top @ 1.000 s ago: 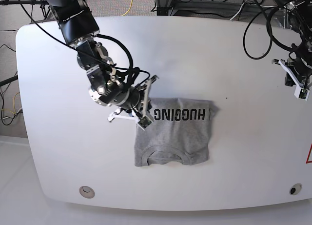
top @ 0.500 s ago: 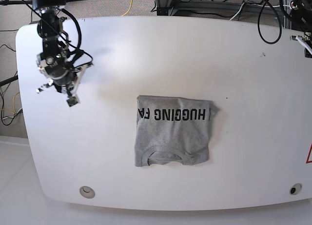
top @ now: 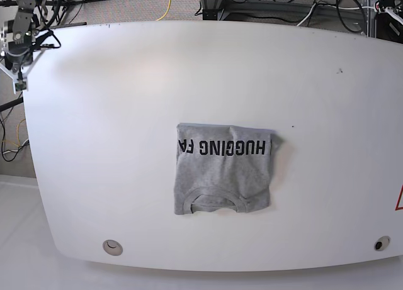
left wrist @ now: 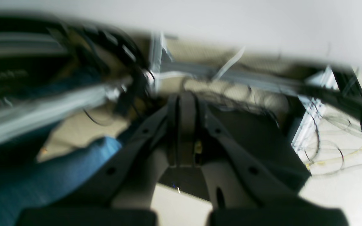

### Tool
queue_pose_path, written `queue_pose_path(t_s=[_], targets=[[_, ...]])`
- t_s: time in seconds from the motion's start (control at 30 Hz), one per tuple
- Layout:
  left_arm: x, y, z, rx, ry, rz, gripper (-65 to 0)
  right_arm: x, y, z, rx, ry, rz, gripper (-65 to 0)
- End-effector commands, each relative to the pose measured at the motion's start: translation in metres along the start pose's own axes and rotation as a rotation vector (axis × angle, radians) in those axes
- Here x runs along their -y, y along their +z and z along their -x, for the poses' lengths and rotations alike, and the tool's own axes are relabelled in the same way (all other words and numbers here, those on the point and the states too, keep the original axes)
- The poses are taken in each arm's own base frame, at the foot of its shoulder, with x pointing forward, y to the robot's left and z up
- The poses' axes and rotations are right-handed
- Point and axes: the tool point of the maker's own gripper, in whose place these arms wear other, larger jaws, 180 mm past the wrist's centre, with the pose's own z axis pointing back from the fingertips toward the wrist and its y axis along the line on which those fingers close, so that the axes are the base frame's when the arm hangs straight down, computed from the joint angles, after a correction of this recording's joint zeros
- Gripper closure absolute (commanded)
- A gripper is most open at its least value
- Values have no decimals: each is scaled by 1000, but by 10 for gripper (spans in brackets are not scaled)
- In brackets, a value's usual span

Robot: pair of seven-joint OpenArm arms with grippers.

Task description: Fold the T-shirt properly

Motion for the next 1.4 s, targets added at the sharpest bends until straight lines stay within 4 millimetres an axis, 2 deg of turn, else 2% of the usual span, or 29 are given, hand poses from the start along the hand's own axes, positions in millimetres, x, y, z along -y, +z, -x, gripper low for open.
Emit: queue_pose_path(t_s=[0.0,0.13,0.3,0.4,0.53,0.57,0.7,0.77,0.87,0.97,1.03,1.2,1.37], targets=[[3,4,12,-12,4,4,0,14,0,28,-68,1,62,0],[20,2,38,-68,37,21,0,7,-6,64,-158,36,76,0],[62,-12,72,-204,-22,64,0,-25,-20,119,-279,126,17,0],[92,-19,88,-280,-90,93,0,-52,-26,150,-338,169,-45,0],[138,-27,99,-298,-152,145,0,-97,-34,190,-386,211,-169,0],[154,-30,105,-297,-161,170,0,-112,-36,205,-404,220,-217,0],[177,-43,121,-306,-241,211,0,-157,-42,240,-444,190,-352,0],[193,-52,138,-333,-269,257,0,-183,-43,259,-470,159,-424,0],[214,-65,157,-364,-263,317,0,-219,-43,276,-485,109,-516,0],[232,-73,181,-411,-239,376,0,-235,-46,287,-491,66,-564,0],[248,-78,198,-444,-230,422,0,-254,-43,297,-506,26,-617,0],[273,-85,227,-498,-221,495,0,-288,-37,301,-508,-70,-711,0],[285,-103,239,-509,-188,517,0,-318,-30,291,-489,-160,-784,0]])
